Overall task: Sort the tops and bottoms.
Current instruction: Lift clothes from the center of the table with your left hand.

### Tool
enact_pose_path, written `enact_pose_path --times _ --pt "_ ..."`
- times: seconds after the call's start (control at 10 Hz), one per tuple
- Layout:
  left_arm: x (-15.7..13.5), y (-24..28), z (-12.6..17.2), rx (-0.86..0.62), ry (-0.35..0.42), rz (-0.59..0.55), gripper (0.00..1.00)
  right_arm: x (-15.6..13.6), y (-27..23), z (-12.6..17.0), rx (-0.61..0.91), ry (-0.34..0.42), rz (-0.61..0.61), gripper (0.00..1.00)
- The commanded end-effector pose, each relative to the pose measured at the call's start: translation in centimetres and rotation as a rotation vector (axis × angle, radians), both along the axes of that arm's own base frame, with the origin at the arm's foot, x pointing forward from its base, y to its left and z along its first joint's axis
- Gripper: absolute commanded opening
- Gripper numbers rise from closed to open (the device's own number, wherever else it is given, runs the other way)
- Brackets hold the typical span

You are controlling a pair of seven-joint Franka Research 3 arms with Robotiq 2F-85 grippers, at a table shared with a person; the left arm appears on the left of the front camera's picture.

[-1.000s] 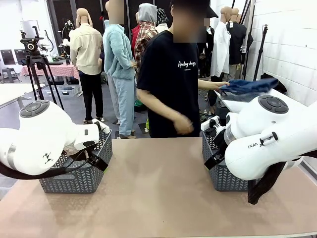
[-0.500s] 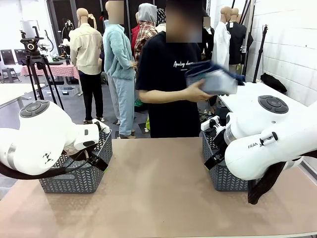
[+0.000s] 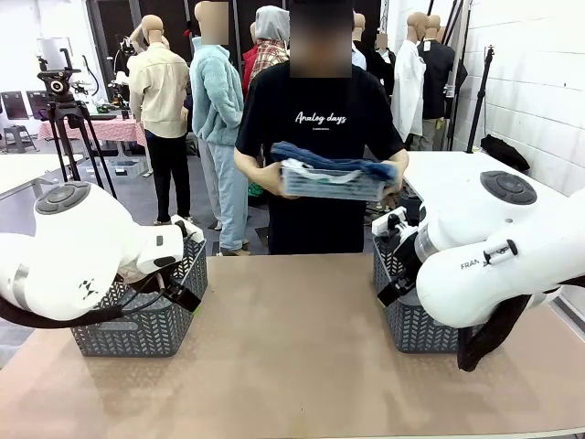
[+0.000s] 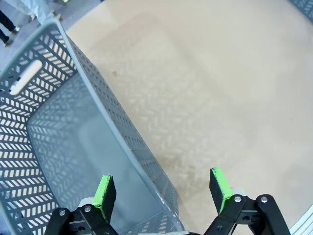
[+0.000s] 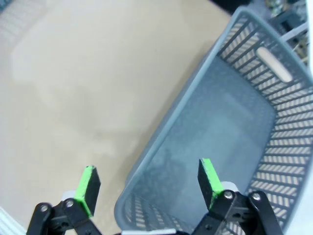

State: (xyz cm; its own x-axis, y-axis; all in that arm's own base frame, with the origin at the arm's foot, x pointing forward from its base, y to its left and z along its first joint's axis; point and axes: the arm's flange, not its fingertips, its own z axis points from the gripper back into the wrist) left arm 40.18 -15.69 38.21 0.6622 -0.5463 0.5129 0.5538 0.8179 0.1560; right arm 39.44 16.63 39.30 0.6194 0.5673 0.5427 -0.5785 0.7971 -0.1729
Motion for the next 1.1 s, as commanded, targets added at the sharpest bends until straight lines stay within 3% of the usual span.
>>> enact_pose_path --times 0.0,0.3,0.4,0.7,0.9,1.0 --pt "-0.8 0.5 3.2 -0.037 -0.014 -0.004 1.00 -1.8 -1.5 3.5 0.046 -0.072 0.032 1.00" --pt "-0.7 1.9 7.6 -0.057 -0.066 0.012 1.00 -2.5 -3.7 7.3 0.104 -0.116 0.045 1.00" --pt "-0.8 2.4 9.5 -0.063 -0.047 0.004 1.00 -2.9 -4.7 8.4 0.135 -0.110 0.051 1.00" --pt "-3.2 3.0 13.3 -0.052 -0.107 0.000 1.00 -5.3 -6.6 10.7 0.223 -0.165 0.057 1.00" --pt "-3.3 3.8 14.0 -0.073 -0.118 0.006 1.00 -5.0 -6.3 10.5 0.222 -0.169 0.069 1.00" --pt "-2.6 4.1 13.5 -0.114 -0.085 0.052 1.00 -4.3 -6.4 10.0 0.240 -0.152 0.054 1.00"
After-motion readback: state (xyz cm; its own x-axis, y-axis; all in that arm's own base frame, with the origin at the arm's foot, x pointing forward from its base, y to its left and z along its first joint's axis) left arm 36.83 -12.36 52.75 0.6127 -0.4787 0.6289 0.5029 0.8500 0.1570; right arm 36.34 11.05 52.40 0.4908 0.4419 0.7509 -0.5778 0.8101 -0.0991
